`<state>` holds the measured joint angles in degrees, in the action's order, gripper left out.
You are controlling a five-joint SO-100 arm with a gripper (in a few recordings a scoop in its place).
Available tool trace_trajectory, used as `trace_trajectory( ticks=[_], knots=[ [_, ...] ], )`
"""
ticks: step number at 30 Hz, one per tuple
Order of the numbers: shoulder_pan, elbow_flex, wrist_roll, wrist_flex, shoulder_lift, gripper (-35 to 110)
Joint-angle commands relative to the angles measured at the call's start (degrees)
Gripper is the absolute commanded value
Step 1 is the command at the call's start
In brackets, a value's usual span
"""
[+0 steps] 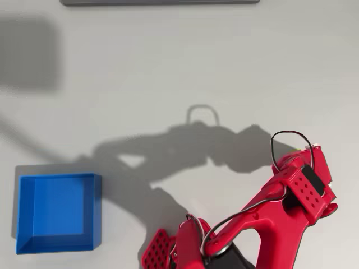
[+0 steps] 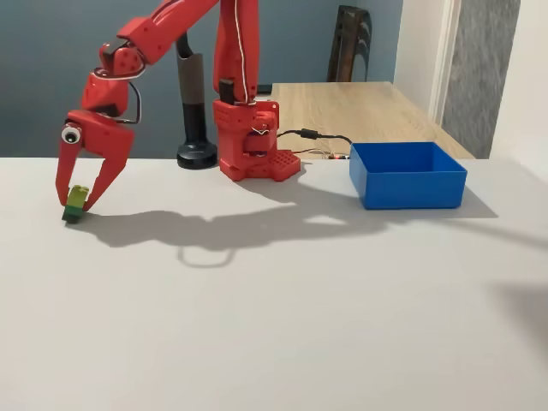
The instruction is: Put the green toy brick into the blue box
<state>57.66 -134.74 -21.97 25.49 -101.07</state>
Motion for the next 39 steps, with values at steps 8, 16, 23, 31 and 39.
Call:
trace_trajectory(
  ticks=[8, 16, 23, 31, 39],
  knots=[
    [-3.9, 11.6, -0.8, 18.9, -2.1, 0],
    [-11.7, 18.8, -0.5, 32.7, -3.1, 0],
    [-21.4, 32.2, 0.2, 41.0, -3.1, 0],
    [-33.3, 41.9, 2.7, 45.4, -3.1, 0],
    [-48.3, 43.5, 6.2, 45.4, -3.1, 0]
  ],
)
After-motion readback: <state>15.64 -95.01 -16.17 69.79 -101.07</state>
